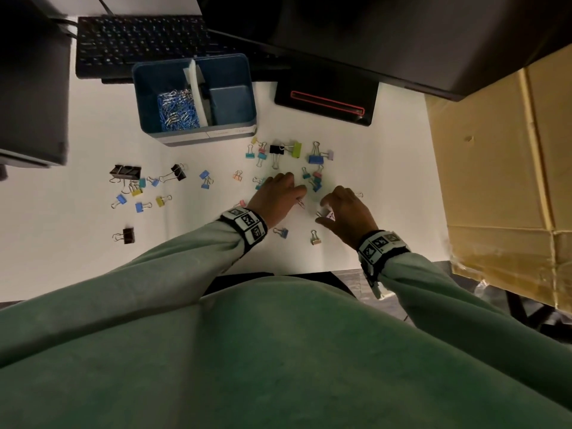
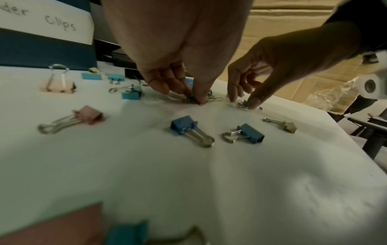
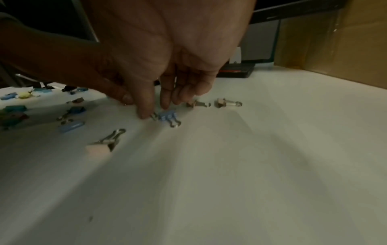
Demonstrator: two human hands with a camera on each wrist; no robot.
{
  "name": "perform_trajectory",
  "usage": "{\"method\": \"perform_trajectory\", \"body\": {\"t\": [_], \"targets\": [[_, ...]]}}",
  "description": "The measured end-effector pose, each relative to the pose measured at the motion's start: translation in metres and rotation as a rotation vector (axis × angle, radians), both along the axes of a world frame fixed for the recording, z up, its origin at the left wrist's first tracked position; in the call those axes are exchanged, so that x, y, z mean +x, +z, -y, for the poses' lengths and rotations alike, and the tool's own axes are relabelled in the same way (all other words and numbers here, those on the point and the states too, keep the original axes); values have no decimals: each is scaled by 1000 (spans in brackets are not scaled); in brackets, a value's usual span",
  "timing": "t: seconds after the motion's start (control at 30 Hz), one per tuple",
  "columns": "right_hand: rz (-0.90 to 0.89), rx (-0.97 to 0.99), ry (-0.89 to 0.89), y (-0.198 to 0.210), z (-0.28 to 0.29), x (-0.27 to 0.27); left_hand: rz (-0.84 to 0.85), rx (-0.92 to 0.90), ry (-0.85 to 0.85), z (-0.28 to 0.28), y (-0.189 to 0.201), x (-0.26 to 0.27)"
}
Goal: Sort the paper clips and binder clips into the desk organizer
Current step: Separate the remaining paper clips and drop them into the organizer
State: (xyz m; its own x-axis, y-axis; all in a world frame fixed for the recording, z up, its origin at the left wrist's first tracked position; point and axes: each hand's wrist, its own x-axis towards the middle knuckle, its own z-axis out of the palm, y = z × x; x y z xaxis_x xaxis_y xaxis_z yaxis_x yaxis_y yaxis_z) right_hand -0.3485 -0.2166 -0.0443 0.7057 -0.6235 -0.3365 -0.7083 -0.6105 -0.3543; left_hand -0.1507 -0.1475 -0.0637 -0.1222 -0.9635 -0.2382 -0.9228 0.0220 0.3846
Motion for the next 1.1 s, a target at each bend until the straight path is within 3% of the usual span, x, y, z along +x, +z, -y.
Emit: {"method": "perform_trajectory", "body": {"t": [0.13, 0.23, 0.4, 0.47, 0.6, 0.7, 0.9, 0.97, 1.1], "targets": [[-3, 43, 13, -5, -5, 10, -11, 40, 64, -3, 0, 16], [90, 175, -101, -5, -2, 12, -45, 27, 92, -9, -4, 29], [352, 466, -537, 13, 12, 5, -134, 7, 213, -17, -2, 39], [410, 490, -587, 16, 17, -3, -132, -38, 189, -18, 2, 35], [346, 550, -620, 12, 17, -8, -26, 0, 65, -11, 3, 15], [256, 464, -603, 6, 12, 1, 53, 37, 22, -6, 1, 1], [98, 170, -402, -5, 19, 41, 23, 36, 6, -10, 3, 3], [3, 130, -344, -9, 22, 50, -46, 37, 48, -13, 8, 9], [66, 171, -450, -3, 24, 57, -278, 104, 257, -21, 20, 25]]}}
